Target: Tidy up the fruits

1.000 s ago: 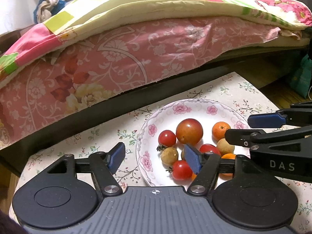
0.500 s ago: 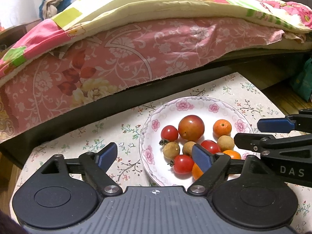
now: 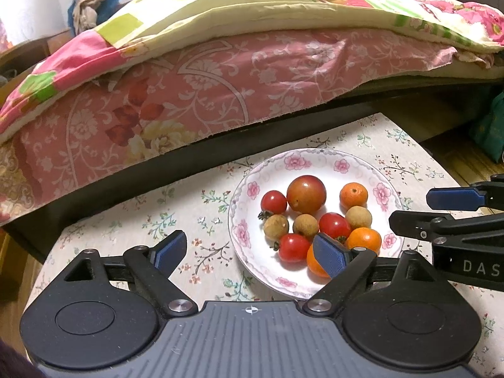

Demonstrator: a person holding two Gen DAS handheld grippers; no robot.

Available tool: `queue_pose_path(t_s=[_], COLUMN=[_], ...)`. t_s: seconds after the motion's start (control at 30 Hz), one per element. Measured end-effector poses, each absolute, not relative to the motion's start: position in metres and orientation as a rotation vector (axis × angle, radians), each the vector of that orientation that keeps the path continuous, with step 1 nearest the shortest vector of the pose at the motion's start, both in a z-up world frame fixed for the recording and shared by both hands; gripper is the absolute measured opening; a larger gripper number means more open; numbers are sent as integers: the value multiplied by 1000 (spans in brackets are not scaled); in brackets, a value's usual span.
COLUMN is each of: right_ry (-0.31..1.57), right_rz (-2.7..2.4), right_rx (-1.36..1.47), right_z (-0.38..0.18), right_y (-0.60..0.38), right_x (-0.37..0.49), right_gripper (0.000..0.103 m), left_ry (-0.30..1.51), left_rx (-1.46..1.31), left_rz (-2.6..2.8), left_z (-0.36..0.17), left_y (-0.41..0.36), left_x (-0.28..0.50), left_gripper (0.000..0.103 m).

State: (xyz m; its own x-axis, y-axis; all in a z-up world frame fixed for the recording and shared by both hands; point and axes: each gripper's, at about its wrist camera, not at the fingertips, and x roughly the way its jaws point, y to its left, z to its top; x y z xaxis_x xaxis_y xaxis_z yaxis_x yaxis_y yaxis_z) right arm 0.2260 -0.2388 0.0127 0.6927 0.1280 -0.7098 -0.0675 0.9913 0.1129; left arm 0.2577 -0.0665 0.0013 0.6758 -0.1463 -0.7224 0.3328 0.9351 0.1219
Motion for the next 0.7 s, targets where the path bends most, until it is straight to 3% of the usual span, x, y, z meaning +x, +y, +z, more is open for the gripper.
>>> queue_pose_path(t_s=[0.7], right_ry=[791], right_rz=[107], right_rx=[111], right_z=[24], right_y=[-234], right_x=[181], right_gripper=[47], left_ry=[764], left_rx=[256], left_rz=[-271], left_z=[16], left_y=[-58], left_x=[206], left_gripper=[92])
